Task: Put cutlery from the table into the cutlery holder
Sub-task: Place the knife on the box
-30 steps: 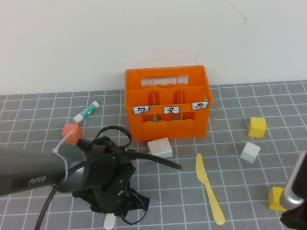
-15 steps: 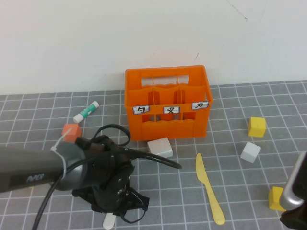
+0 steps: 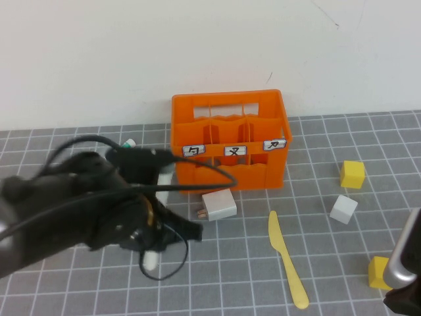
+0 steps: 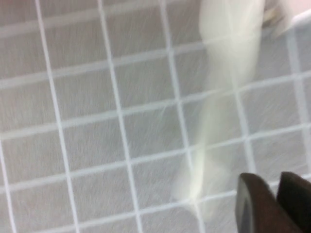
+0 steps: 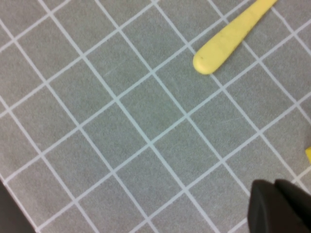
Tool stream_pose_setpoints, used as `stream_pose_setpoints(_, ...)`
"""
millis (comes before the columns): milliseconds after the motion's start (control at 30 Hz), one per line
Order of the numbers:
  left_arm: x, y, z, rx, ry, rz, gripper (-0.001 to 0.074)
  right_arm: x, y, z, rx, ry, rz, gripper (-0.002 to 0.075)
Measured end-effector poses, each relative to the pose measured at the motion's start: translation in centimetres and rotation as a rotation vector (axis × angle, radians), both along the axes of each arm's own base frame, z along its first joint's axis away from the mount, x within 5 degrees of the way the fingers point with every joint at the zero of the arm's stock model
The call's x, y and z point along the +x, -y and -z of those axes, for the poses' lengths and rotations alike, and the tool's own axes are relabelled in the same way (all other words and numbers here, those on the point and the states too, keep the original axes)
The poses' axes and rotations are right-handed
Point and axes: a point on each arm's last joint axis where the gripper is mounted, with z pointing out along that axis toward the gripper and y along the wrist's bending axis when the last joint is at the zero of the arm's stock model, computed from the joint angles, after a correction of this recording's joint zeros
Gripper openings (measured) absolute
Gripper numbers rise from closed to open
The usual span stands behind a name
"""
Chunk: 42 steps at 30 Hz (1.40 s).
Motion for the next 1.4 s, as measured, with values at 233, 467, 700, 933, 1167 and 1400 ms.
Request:
stream_pose_setpoints(233, -0.1, 0.1, -4.2, -0.134, 0.258, 0.084, 0.0009, 0.0, 0.0, 0.0, 0.002, -0.001, 0.001, -0.0002)
stream_pose_setpoints(467, 0.1, -0.1, -4.6, -0.14, 0.295, 0.078, 0.0001, 0.0, 0.0, 0.0, 0.002, -0.001, 0.001, -0.0002)
stream_pose_setpoints(700, 1.1, -2.5, -3.4, -0.021, 0.226, -0.022, 0.0001, 0.0, 0.0, 0.0, 0.002, -0.001, 0.001, -0.0002)
stream_pose_setpoints(933, 4.1, -7.2, 0.6, 0.063, 0.043, -0.131, 0.0005, 0.0, 0.0, 0.0, 0.002, -0.001, 0.001, -0.0002)
stream_pose_setpoints(1167, 5.2, -7.6, 3.6, 0.025, -0.117, 0.011, 0.0217, 0.0, 0.0, 0.0, 0.002, -0.001, 0.001, -0.0002)
stream_pose_setpoints(1400, 9.1, -6.6, 3.9, 0.06, -0.127, 0.088, 0.0325, 0.0, 0.0, 0.0, 0.002, -0.001, 0.001, -0.0003)
